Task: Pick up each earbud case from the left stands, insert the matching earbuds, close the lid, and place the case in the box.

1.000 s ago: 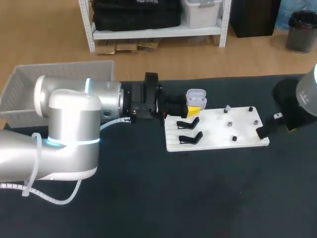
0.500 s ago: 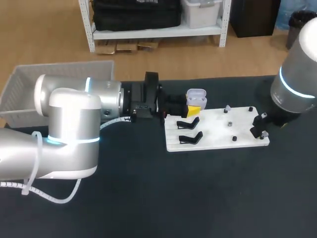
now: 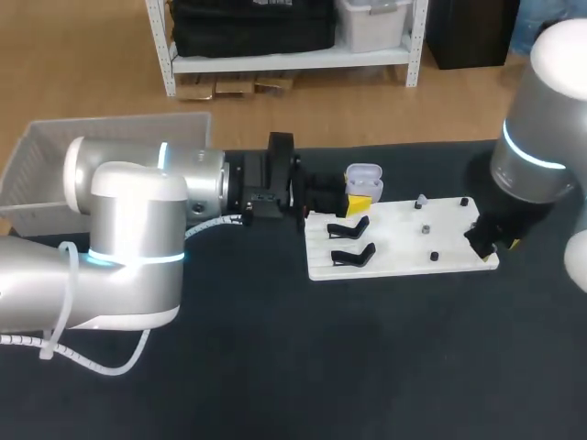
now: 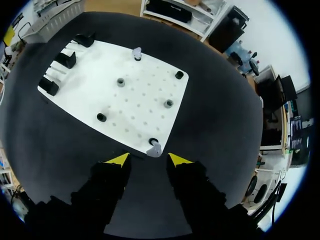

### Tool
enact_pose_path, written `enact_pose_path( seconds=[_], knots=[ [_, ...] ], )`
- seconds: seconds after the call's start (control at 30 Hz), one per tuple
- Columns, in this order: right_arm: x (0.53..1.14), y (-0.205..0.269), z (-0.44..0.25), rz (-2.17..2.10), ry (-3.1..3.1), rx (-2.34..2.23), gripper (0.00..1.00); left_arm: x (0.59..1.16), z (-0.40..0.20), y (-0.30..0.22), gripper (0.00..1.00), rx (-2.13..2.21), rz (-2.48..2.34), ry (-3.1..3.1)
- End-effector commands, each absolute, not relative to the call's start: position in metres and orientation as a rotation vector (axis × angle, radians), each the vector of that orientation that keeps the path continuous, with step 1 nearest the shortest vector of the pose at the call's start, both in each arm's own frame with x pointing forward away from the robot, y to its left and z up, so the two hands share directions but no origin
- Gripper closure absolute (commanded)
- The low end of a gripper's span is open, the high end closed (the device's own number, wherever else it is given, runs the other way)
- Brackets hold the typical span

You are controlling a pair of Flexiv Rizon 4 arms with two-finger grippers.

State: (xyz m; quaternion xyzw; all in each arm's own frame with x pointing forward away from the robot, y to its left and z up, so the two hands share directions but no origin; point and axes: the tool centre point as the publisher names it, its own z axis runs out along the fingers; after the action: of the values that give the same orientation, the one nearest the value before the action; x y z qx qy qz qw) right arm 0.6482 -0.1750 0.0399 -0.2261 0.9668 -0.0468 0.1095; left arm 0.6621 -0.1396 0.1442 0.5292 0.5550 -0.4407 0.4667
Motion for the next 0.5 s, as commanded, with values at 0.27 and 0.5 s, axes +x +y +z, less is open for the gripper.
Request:
enact_pose_path(
  seconds=[0.27,0.5],
  knots=[
    [0.654,-0.177,0.031,-0.161,2.886,-0.619,0.58,0.662,0.143,-0.139,1.0,1.293,-1.08,1.357],
    [0.658,-0.178,0.025,-0.193,2.892,-0.577,0.63,0.662,0.143,-0.139,1.0,1.293,-1.08,1.357]
  ],
)
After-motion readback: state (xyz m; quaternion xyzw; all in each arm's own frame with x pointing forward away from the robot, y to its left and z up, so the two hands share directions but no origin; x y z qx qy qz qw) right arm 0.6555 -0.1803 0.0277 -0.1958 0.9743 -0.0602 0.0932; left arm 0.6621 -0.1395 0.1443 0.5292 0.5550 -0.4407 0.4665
